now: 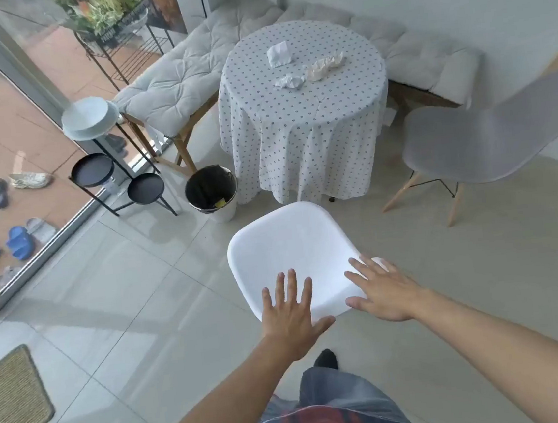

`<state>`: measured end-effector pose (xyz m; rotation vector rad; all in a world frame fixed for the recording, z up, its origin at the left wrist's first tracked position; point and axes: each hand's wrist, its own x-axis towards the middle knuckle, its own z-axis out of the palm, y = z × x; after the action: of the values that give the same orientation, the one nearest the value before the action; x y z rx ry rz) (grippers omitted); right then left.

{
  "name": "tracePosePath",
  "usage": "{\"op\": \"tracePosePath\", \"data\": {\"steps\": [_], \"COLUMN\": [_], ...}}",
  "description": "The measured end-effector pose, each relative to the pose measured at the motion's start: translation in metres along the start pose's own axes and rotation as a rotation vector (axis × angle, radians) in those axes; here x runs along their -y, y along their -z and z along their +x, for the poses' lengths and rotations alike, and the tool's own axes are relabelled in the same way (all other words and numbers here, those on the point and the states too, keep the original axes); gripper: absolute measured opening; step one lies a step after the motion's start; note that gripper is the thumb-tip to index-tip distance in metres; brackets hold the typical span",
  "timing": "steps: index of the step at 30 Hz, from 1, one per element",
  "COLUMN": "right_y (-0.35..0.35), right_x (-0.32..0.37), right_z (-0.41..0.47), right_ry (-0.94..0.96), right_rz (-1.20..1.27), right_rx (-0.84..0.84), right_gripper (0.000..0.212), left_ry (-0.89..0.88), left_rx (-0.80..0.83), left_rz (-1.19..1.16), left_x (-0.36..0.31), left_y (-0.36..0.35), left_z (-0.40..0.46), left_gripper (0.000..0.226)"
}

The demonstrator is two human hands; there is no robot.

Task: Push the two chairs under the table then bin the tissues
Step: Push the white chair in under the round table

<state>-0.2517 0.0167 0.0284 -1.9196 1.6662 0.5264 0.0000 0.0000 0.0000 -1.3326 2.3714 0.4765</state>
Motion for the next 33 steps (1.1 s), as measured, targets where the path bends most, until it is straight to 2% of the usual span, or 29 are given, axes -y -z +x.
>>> {"op": "tracePosePath", "data": {"steps": [5, 11, 18, 25, 30, 33], "right_y": [-0.014, -0.023, -0.031, -0.04, -0.037, -0.031], "right_x": [-0.019, -0.032, -0.039, -0.038, -0.035, -0.028], "right_z": [0.006, 0.014, 0.021, 0.021, 0.026, 0.035], "right_ry": [0.021, 0.077, 0.145, 0.161, 0.137, 0.114], "right_rz": [-0.001, -0.056, -0.103, -0.141, -0.152, -0.135], "right_rx": [0.089, 0.081, -0.003, -0.146, -0.181, -0.209], "right_gripper": [0.081, 0.088, 0.095, 0.094, 0.084, 0.088], "left_ry": [0.054, 0.064, -0.05, -0.149, -0.16, -0.165], "left_rx": [0.066, 0.115, -0.011, -0.142, -0.168, -0.181], "left_rz": [-0.051, -0.083, -0.042, 0.023, 0.031, 0.045], "left_x": [-0.032, -0.049, -0.054, -0.048, -0.041, -0.034], "left_y": [-0.004, -0.003, -0.011, -0.022, -0.017, -0.006], "left_z": [0.012, 0.027, 0.025, 0.032, 0.039, 0.044], "left_gripper": [0.09, 0.081, 0.053, 0.061, 0.053, 0.048]}}
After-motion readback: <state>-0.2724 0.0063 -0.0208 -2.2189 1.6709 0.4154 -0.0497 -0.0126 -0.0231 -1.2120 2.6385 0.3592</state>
